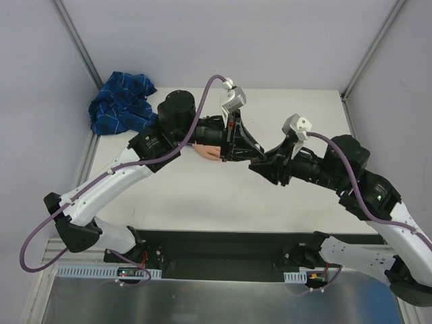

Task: Paint the nails

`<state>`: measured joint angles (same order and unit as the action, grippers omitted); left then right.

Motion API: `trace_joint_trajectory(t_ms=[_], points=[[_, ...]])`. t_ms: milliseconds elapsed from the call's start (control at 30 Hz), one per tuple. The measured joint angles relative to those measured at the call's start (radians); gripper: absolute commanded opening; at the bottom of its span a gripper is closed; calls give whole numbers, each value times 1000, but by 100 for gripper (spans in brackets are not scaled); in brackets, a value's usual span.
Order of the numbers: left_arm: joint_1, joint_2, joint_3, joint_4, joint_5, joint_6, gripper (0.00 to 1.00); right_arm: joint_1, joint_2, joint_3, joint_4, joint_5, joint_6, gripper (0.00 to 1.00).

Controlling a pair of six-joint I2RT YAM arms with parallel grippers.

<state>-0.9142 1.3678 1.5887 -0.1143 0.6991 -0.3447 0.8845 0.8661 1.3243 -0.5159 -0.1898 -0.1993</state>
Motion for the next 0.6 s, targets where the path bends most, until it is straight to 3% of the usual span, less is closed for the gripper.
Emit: trace_joint_trajectory(t_ms=[67, 167, 267, 300, 333, 367, 467, 600], points=[[6, 7, 10, 10, 119, 6, 0, -19, -11, 0, -8, -121, 0, 0], [3, -10, 2, 48, 319, 21, 0, -80, -1, 7, -7, -457, 39, 0], [-4, -59, -29, 76, 418, 45, 0, -92, 58, 7, 64, -739, 90, 0], [-6, -72, -39, 78, 425, 51, 7, -89, 67, 7, 76, -768, 94, 0], [-7, -85, -50, 81, 426, 58, 21, -88, 75, 3, 93, -795, 99, 0], [-6, -93, -58, 83, 421, 62, 48, -89, 77, 1, 100, -801, 101, 0], [3, -98, -70, 96, 413, 49, 74, -92, 64, -4, 85, -793, 80, 0], [51, -148, -93, 82, 314, 35, 85, -93, 18, 0, 10, -735, 23, 0]])
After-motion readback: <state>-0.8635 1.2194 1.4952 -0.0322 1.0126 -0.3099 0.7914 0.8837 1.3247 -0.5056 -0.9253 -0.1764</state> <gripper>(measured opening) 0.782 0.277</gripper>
